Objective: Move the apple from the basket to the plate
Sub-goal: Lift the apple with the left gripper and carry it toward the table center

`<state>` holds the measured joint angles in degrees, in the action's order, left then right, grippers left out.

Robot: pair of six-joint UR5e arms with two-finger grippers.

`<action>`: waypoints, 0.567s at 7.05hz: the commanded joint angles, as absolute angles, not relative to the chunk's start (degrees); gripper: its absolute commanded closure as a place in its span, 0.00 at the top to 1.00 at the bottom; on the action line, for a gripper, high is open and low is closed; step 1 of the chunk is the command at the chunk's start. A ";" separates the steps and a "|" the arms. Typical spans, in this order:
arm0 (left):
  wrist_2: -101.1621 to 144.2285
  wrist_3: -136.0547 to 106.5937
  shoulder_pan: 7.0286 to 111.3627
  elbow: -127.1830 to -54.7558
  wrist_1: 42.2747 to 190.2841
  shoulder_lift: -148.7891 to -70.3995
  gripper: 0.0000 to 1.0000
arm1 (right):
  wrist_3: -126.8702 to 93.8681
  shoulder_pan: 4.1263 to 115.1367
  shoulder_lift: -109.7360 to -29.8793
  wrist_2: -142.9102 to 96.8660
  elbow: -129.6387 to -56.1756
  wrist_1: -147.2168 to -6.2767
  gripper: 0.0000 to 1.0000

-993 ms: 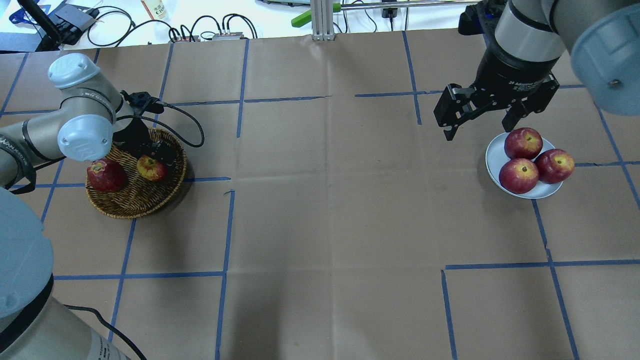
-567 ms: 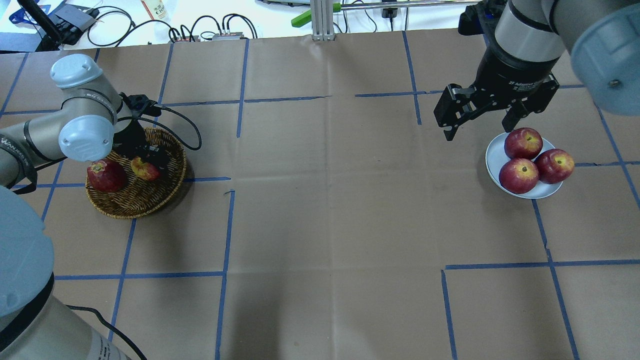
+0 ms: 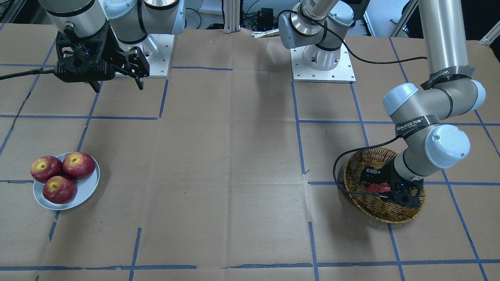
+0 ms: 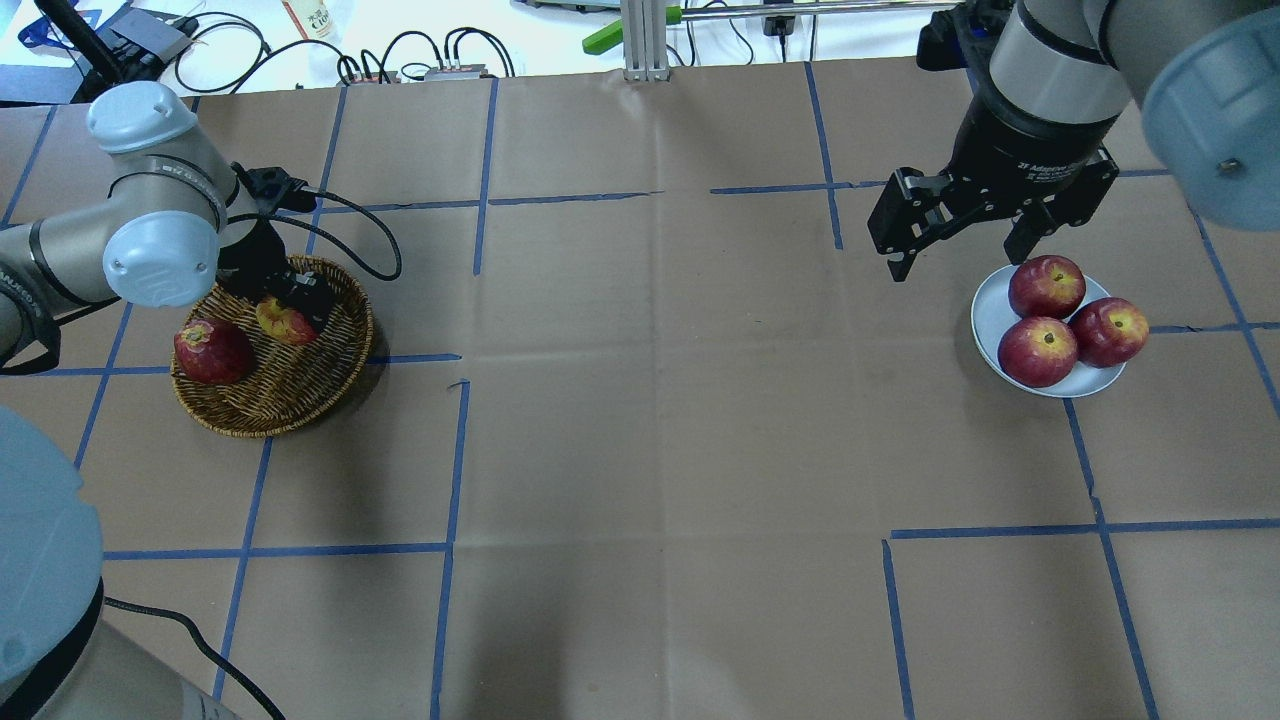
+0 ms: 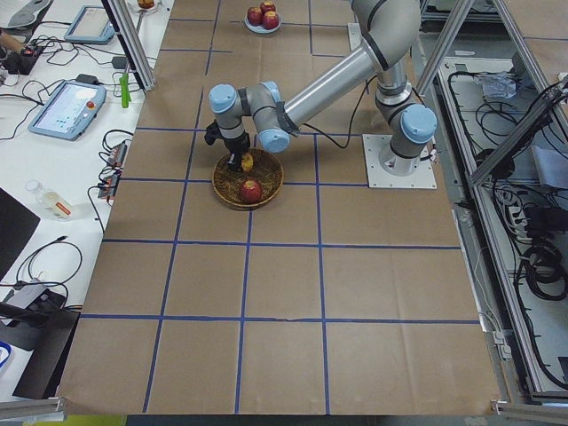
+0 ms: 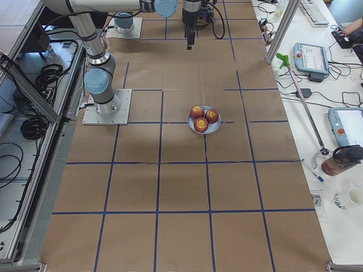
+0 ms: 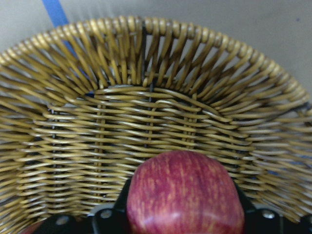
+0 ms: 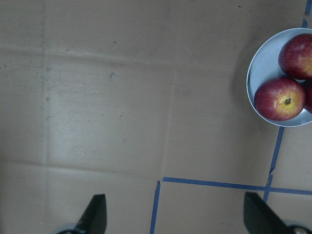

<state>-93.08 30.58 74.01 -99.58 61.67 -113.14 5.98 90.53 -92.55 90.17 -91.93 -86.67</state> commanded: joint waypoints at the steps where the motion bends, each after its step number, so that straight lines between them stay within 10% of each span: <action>1: -92.81 17.82 83.70 -99.23 65.29 -108.30 0.52 | 5.98 90.53 -92.55 90.09 -91.93 -86.75 1.00; 4: -89.91 -1.88 99.97 -97.22 64.69 -110.99 0.53 | 5.98 90.53 -92.55 90.17 -91.93 -86.75 1.00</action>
